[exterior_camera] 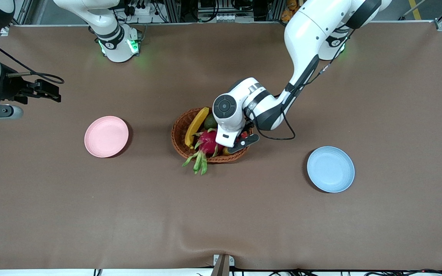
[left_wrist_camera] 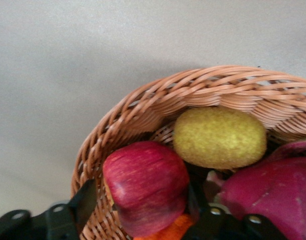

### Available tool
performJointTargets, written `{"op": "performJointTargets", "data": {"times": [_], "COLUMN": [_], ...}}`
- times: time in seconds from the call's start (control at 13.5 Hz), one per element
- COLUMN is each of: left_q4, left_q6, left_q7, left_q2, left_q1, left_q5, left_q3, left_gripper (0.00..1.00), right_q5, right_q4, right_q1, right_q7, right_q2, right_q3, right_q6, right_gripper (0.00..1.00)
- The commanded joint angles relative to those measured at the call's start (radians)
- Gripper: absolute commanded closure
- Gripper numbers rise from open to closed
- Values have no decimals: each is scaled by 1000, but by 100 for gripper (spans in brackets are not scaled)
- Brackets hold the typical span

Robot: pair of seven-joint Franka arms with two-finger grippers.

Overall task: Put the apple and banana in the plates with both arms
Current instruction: 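Lower the left gripper onto the red apple and close it, then carry the apple to the blue plate while the right gripper reaches forward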

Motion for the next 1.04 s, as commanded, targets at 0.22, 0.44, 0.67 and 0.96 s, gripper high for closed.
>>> {"op": "performJointTargets", "data": {"times": [0.22, 0.44, 0.67, 0.96], "left_q4": [3, 6, 6, 6], "left_q6": [-2, -4, -14, -30], "left_q7": [-8, -12, -17, -15], "left_q2": [-1, -7, -41, -88], "left_q1": [-3, -2, 3, 10], "left_q5": [30, 27, 19, 13], "left_q3": [6, 6, 5, -3], "left_gripper": [100, 100, 100, 100], "right_q5": [7, 7, 7, 7], "right_q4": [10, 10, 10, 10], "right_q1": [1, 1, 1, 1], "right_q7": [13, 14, 13, 13], "right_q2": [9, 10, 12, 12], "right_q3": [0, 0, 0, 0], "right_q6": [-10, -10, -12, -12], "right_gripper": [0, 0, 0, 0]}}
